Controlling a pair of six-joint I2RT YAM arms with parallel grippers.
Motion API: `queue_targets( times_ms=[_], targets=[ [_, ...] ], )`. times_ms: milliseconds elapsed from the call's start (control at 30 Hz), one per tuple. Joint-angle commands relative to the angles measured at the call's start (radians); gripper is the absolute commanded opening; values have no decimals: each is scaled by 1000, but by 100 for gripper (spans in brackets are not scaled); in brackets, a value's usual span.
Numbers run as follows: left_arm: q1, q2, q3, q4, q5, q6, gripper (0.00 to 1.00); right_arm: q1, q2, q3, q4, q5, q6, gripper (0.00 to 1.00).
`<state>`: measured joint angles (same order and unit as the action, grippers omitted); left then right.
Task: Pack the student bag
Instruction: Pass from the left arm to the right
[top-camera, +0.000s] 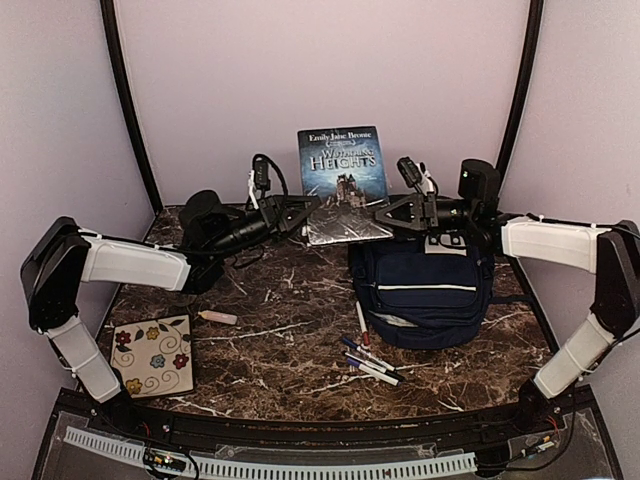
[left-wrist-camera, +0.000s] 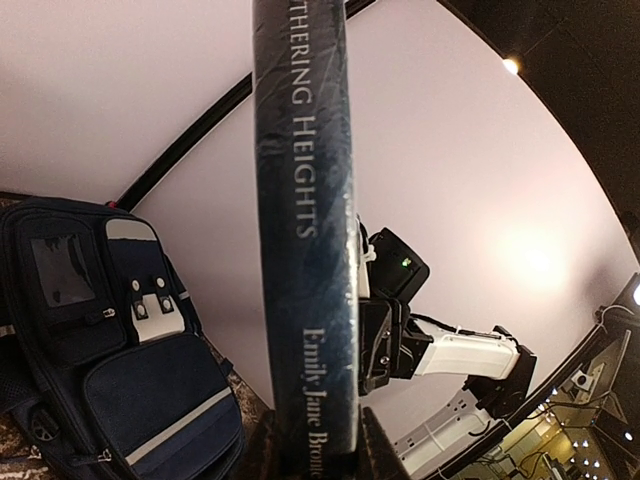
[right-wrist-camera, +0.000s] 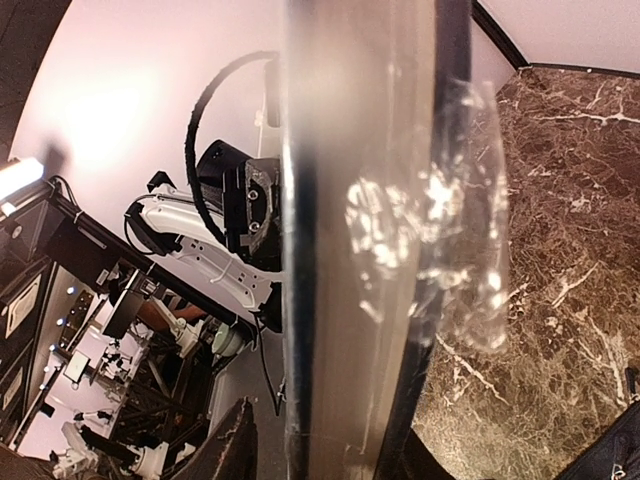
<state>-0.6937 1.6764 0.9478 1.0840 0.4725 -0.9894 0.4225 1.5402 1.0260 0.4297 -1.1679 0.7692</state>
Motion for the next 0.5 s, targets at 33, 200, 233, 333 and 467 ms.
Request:
queue_targets(
  times_ms=[33,200,233,333,467],
  targets=[
    [1,-7,14,163,-23,-20,0,-4,5,17,109,-1,44,32],
    [1,24,20,190,-21,-63,0,-4,5,8,130,-10,56,31],
    [2,33,23,206,-18,-78,0,-4,5,8,134,-8,60,34],
    [0,57,35,242,-7,-110,0,-4,13,19,132,-3,61,41],
    [-6,68,53,219,-3,-106,0,-4,40,38,132,-4,67,42]
  ],
)
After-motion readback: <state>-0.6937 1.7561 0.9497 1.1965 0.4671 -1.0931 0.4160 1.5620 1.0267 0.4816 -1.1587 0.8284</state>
